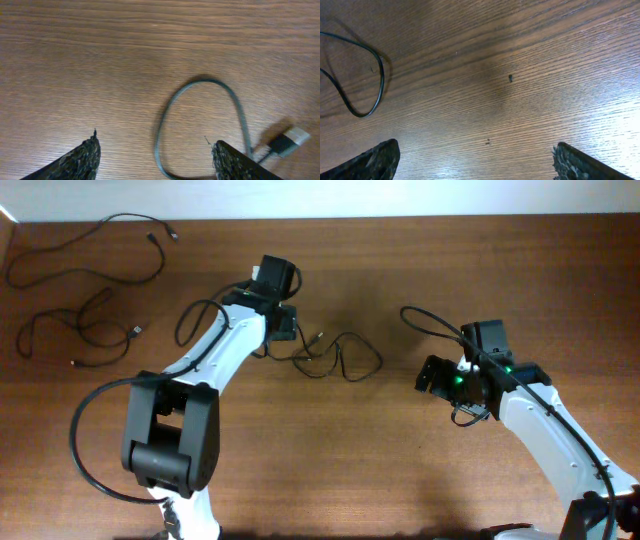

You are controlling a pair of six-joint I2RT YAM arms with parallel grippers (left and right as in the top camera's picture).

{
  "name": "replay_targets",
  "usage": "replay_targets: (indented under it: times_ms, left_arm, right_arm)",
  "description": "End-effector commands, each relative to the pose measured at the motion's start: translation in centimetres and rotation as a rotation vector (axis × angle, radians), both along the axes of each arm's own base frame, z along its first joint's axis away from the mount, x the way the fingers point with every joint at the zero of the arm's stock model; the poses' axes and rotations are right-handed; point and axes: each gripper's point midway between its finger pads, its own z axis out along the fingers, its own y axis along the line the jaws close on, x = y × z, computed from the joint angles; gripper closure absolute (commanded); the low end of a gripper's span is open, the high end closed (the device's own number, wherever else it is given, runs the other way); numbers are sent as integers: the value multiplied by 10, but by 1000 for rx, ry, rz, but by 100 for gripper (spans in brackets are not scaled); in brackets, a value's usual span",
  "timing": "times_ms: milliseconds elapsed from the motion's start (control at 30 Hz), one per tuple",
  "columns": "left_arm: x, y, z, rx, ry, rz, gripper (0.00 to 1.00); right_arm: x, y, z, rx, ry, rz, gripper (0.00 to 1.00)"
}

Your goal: Untangle cables

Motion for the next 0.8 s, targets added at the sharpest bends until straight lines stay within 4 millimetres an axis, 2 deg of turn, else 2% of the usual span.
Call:
replay_targets:
  times_ms: [0, 167, 300, 367, 467, 600, 700, 733, 767]
  left_arm:
    - [-4, 25, -10, 20, 32, 60, 30]
    - [-19, 12, -34, -73, 85, 26, 34]
    - [-24, 13, -45, -74, 87, 26, 37]
    - [-25, 13, -47, -74, 92, 25, 49]
    - [-25, 13, -50, -74, 94, 25, 50]
    - [-28, 13, -72, -64, 136, 27, 45]
    - [-26, 13, -73, -65, 130, 27, 55]
    - [-24, 12, -72, -68, 121, 26, 66]
    - [-22, 12, -72, -70, 113, 26, 72]
  right_arm:
    - [-2, -3, -4, -14, 7, 2, 2]
    - [-2, -3, -4, -14, 7, 2, 2]
    - [-2, -3, -4, -14, 7, 2, 2]
    - [-2, -3, -4, -14, 7, 2, 2]
    - [-2, -3, -4, -14, 7, 2, 2]
    - [-4, -3, -4, -15, 12, 2, 1]
    - [-4, -3, -4, -15, 13, 2, 2]
    - [-4, -3, -4, -15, 14, 2, 2]
    - [-4, -3, -4, -15, 14, 2, 2]
